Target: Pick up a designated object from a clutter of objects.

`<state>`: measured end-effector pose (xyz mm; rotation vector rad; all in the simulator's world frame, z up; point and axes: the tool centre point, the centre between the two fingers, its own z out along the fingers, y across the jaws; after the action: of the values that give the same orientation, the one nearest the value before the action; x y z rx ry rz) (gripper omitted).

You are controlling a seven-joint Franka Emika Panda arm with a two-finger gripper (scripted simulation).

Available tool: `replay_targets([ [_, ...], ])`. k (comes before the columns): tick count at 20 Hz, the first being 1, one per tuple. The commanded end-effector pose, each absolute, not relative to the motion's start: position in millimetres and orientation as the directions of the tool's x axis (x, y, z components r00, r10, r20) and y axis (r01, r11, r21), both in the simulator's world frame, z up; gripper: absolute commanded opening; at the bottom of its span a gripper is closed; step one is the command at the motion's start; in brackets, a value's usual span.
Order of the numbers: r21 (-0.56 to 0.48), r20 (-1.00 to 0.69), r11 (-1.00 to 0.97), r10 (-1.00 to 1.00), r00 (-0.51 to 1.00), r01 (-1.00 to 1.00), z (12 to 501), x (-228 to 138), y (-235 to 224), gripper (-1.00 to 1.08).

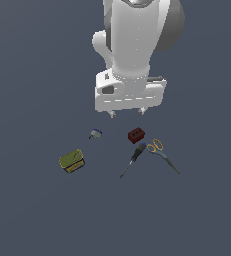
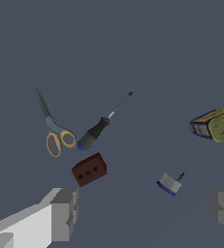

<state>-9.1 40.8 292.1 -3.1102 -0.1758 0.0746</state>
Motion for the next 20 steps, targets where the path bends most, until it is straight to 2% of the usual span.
replay_targets([
  [1, -0.028, -0.047, -0.994, 0.108, 0.993, 0.106, 291.2, -8.7, 39.3, 1.00],
  [10, -0.036, -0.046, -0.999, -0.028, 0.999, -0.030, 271.5, 7.3, 16.5, 1.00],
  [20, -0.038, -0.044, -0.924, -0.379, 0.925, -0.380, 215.6, 39.2, -51.5, 1.00],
])
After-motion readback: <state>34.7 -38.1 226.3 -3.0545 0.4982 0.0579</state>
